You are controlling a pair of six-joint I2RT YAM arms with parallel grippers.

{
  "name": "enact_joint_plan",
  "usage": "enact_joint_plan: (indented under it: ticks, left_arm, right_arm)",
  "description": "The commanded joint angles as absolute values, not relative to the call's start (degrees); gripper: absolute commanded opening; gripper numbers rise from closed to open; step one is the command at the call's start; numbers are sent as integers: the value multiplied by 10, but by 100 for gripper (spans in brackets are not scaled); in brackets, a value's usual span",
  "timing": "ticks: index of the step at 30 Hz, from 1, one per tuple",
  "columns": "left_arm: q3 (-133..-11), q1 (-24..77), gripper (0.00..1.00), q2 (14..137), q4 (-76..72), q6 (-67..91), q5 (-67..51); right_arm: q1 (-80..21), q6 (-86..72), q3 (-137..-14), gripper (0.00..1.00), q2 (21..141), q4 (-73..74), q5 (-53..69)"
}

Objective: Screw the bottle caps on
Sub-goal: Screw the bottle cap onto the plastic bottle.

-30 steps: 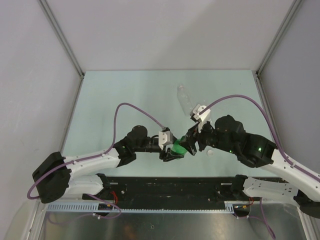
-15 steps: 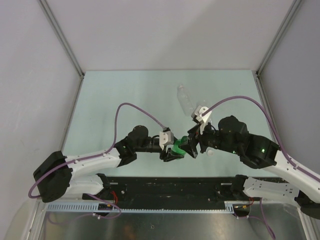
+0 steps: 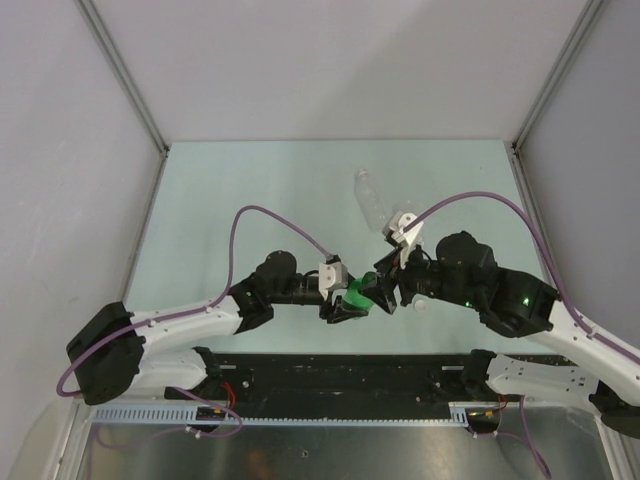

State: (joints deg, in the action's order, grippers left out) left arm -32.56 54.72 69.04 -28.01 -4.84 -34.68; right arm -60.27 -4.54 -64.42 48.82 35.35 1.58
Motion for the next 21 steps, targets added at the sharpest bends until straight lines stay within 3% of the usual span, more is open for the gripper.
enact_joint_plan:
  ticks: [1,11,21]
  left_arm:
    - [-329,545,0,686,-301,-51,-340]
    - [-331,545,0,689,-301,-48,-342]
    - [-331,544,0,686,-301,-46,-335]
  right_arm:
    - [-605,-51,-669,63,490,348,0]
    - [-605,-54,-669,51,489,357,-25]
    - [-605,-56,-669,29,493,364,-23]
